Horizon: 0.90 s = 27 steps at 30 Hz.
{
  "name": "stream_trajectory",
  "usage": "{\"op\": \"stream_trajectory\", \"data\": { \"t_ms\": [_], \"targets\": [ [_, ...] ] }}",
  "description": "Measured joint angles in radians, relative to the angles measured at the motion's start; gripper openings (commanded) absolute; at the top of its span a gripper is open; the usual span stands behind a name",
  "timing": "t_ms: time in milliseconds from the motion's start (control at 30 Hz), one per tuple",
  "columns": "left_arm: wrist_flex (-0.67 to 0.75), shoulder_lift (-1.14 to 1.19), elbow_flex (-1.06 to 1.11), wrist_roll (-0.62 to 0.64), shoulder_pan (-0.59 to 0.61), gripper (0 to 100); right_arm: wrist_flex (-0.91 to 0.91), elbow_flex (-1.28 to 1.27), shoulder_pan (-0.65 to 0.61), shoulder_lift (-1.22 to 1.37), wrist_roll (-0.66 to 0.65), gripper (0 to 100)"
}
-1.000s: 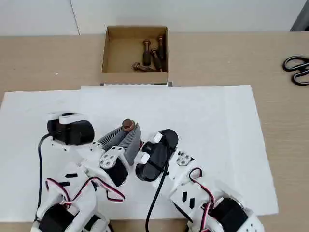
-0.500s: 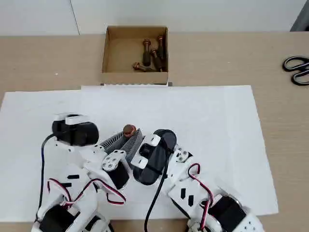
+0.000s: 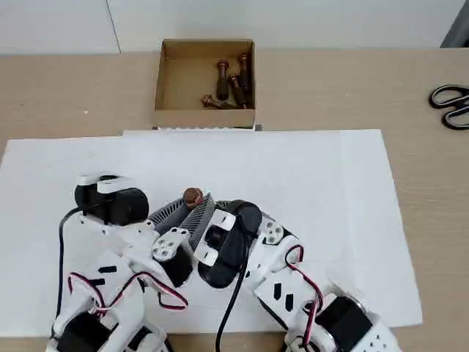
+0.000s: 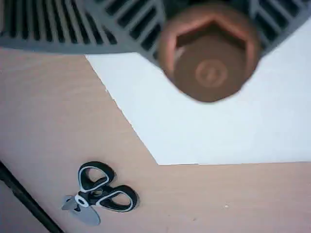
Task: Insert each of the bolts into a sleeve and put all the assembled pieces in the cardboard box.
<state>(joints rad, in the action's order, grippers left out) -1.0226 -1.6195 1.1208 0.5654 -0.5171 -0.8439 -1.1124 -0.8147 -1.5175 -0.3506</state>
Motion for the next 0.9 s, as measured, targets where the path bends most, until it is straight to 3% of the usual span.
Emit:
{"op": "stream_trajectory", "data": {
  "t_ms": [567,900],
  "targets": [
    [-0.029,0.003,-0.018,-0.127,0.006,23,0.008,0.003,0.006,-0.003,-0.006,0.2],
    [-0.040,0.006,-0.144,-0.181,-0.002,13,0.025,0.005,0.064,-0.003,-0.009,0.2]
  ]
}}
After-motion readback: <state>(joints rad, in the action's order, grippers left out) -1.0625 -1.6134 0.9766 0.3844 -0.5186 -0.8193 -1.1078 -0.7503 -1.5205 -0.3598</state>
